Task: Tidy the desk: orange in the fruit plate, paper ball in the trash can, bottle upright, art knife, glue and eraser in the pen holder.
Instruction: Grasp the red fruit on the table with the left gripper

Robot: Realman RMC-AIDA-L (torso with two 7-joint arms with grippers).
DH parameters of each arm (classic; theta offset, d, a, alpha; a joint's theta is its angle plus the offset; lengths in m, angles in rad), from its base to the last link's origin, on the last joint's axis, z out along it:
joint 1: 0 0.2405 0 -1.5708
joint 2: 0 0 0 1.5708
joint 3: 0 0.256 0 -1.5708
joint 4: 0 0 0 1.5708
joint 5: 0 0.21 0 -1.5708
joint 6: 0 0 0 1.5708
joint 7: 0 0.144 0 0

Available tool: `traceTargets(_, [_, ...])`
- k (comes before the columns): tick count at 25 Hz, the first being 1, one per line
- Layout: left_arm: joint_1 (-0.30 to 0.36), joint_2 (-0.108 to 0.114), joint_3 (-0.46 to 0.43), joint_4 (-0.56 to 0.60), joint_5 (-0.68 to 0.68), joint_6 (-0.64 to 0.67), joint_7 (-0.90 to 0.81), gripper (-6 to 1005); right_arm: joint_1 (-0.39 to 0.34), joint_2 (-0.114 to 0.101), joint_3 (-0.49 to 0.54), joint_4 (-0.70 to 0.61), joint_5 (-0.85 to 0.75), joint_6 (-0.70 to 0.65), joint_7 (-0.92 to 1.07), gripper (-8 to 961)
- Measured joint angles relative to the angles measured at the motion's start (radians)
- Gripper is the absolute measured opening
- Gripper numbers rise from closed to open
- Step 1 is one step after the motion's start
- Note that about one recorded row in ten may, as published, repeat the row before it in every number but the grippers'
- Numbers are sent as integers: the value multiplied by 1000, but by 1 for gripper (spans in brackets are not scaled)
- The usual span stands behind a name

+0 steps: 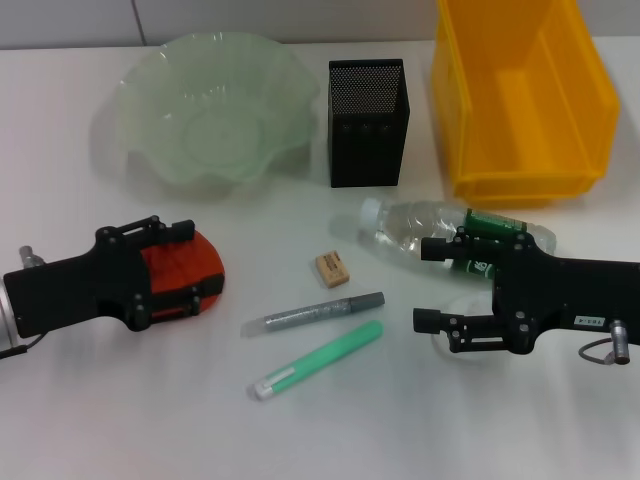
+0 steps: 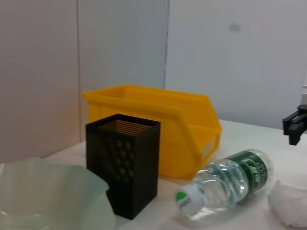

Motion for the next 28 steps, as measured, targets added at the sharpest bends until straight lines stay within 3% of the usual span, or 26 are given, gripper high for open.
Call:
traceTargets(9, [5,0,-25,-6,0,-41,25,702,5,-1,1,0,0,0,12,818])
traceTargets(14, [6,-15,-25,-7,36,-127,26,694,10,-2,1,0,0,0,15,819])
traceTargets(25, [6,-23,-28,1,53,-138,70,677,16,-5,-5,0,0,9,22,818])
traceTargets(28, [6,-24,-28,1,53,-140,70,613,16,-5,-5,-1,0,10,23,819])
